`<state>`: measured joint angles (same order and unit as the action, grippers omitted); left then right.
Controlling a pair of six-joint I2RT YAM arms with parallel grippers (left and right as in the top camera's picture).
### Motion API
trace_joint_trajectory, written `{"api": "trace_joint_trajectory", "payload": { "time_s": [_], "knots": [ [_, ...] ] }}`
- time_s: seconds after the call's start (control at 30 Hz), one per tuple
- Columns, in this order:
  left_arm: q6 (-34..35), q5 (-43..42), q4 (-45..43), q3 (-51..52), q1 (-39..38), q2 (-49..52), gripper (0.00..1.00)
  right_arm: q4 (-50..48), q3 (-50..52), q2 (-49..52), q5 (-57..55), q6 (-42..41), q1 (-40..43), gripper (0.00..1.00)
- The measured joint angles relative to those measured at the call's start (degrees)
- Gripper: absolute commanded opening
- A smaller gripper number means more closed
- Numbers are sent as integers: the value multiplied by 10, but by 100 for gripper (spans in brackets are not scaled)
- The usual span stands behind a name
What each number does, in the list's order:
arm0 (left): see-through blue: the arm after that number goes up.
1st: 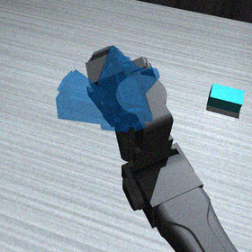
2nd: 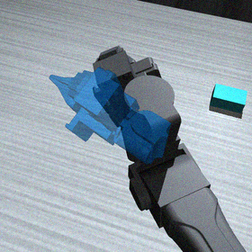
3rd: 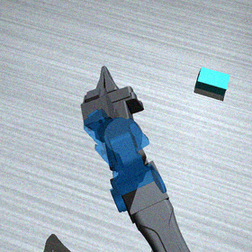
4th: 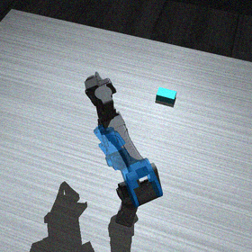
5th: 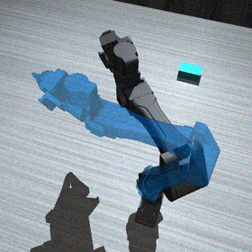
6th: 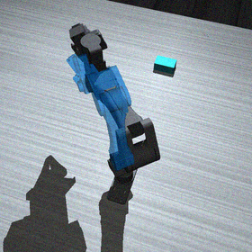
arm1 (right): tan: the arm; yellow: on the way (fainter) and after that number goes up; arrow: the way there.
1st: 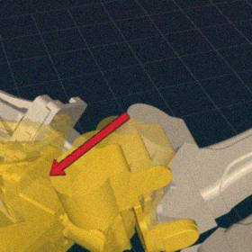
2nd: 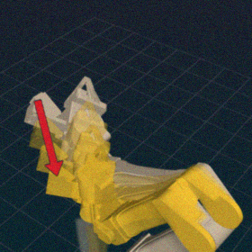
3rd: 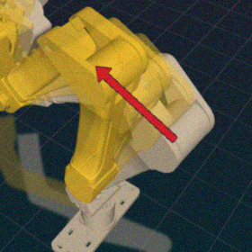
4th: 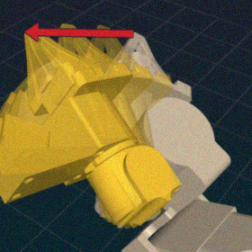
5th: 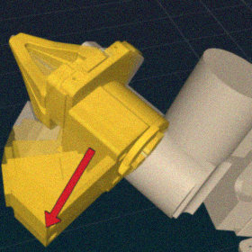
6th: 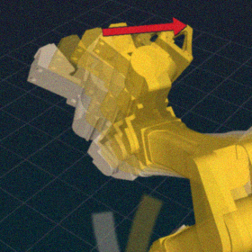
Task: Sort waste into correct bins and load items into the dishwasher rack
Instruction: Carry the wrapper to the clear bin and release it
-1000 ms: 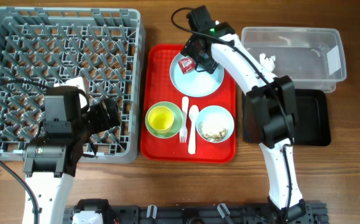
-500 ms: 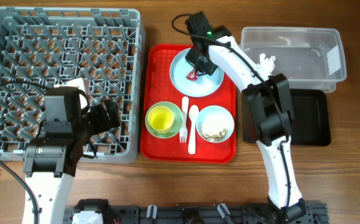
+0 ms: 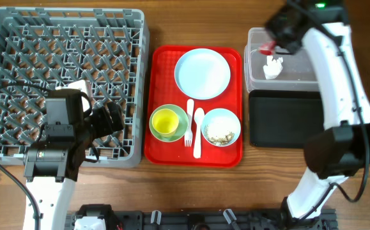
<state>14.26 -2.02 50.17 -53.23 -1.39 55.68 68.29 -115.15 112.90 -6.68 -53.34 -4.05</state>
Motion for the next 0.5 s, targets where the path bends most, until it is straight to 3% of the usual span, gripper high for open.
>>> {"api": "trace_joint_trajectory", "payload": {
  "time_s": [0.13,0.2,0.33,0.4,0.5],
  "knots": [
    [0,0,0,0,0,0,100,-14,55,10,7,-33,68,20],
    [0,0,0,0,0,0,100,-29,87,11,13,-38,81,43],
    [0,0,0,0,0,0,100,-64,97,13,24,3,85,65],
    [0,0,0,0,0,0,100,-87,97,12,35,30,85,85],
    [0,0,0,0,0,0,100,-109,99,-8,45,88,85,87]
  ]
}}
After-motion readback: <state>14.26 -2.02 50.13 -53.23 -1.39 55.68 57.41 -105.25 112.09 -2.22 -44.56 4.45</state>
